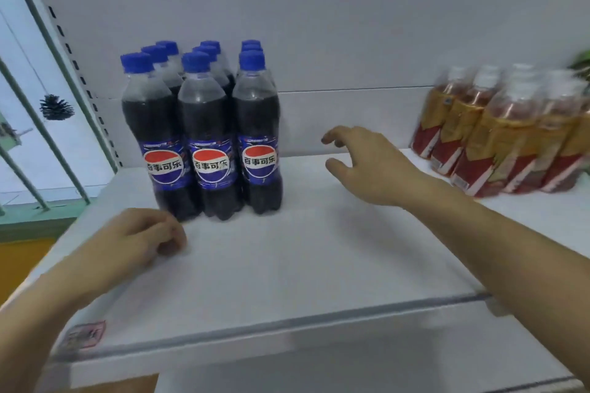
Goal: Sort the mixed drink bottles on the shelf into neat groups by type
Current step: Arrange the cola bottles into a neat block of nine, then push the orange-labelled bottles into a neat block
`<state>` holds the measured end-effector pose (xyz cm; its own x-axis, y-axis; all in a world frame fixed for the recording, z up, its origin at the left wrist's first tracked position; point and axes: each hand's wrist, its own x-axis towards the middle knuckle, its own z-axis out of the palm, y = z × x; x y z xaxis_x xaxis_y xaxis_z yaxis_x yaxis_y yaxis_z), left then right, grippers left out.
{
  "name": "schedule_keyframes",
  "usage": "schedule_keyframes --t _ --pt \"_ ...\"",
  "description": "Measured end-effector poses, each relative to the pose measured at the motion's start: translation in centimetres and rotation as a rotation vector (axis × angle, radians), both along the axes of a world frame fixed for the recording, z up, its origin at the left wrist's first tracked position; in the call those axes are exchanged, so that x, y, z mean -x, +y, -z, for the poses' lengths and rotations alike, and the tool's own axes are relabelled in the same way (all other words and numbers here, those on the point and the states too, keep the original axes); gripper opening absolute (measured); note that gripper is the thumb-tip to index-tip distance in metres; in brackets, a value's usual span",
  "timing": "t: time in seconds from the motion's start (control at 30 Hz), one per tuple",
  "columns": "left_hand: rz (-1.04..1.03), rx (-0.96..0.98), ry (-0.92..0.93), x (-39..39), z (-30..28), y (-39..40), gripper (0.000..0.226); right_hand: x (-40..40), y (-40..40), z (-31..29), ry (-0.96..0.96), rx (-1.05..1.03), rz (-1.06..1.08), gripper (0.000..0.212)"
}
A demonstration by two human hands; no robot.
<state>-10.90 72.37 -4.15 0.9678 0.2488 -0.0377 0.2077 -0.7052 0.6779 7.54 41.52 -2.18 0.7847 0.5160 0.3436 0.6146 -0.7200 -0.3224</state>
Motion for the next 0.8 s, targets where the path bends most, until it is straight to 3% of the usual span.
schedule_keyframes --t 0.13,0.27,0.33,0.43,0.5,0.6,0.73,0.8 --pt "0.403 -0.115 -0.075 -3.5 0.7 -11.0 0.027 2.2 -8.8 -1.3 -0.208 0.122 -0.12 0.039" --pt "0.535 -0.103 0.001 -10.3 0.7 -20.6 0.029 1.4 -17.1 -2.3 -0.466 0.032 -0.113 0.032" --pt "0.485 0.042 0.02 -13.8 0.3 -24.8 0.034 -0.1 -21.1 -2.7 -0.605 -0.153 -0.051 0.027" --pt "0.28 0.419 0.037 -18.5 -0.2 -30.6 0.047 -3.5 -26.9 -2.7 -0.697 -0.492 0.114 0.019" --pt "0.157 0.589 -0.01 -21.4 -0.3 -34.2 0.036 -6.1 -30.0 -2.1 -0.546 -0.751 0.21 0.019" --pt "-0.026 0.793 -0.126 -25.1 0.0 -38.2 0.02 -9.9 -32.9 -1.0 -0.101 -1.119 0.214 0.031" --pt "-0.077 0.92 -0.194 -27.0 1.4 -40.9 0.03 -15.7 -35.4 1.4 0.568 -1.245 0.11 0.059" --pt "-0.03 0.986 -0.184 -27.3 1.7 -42.0 0.049 -17.7 -36.1 2.6 0.842 -1.262 0.025 0.062"
